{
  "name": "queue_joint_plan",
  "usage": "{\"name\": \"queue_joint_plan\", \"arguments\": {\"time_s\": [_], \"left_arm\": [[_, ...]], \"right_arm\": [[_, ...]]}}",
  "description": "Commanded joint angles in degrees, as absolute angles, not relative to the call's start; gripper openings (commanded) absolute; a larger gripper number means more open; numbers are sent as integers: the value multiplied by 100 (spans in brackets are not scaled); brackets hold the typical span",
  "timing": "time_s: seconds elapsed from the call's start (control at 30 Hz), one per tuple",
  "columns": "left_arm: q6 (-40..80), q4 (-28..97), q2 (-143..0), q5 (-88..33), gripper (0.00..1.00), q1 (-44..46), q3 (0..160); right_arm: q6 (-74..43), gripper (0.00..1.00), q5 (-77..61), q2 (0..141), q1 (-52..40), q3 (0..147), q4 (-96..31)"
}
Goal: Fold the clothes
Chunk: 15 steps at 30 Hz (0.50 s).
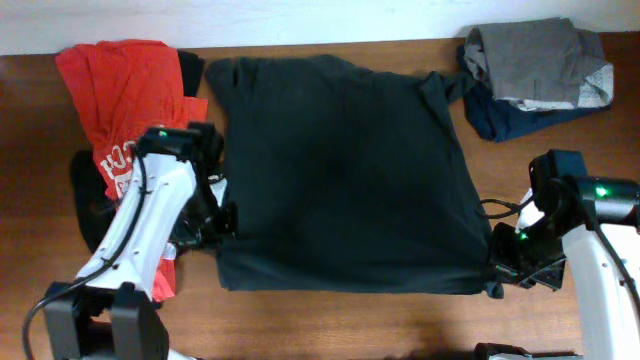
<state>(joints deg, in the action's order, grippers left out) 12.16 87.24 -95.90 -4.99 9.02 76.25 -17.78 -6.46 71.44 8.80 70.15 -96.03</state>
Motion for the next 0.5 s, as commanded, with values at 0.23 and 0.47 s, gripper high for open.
{"name": "queue_joint_plan", "arguments": {"time_s": [0.23, 0.47], "left_arm": [[1479, 8291, -9511, -799, 0, 939, 6757], [1481, 8289, -9511, -797, 3, 939, 6748]], "right_arm": [[-2615, 4, -576, 6930, 867, 6624, -9736], [-2670, 5, -749, 6805, 867, 6171, -9736]]}}
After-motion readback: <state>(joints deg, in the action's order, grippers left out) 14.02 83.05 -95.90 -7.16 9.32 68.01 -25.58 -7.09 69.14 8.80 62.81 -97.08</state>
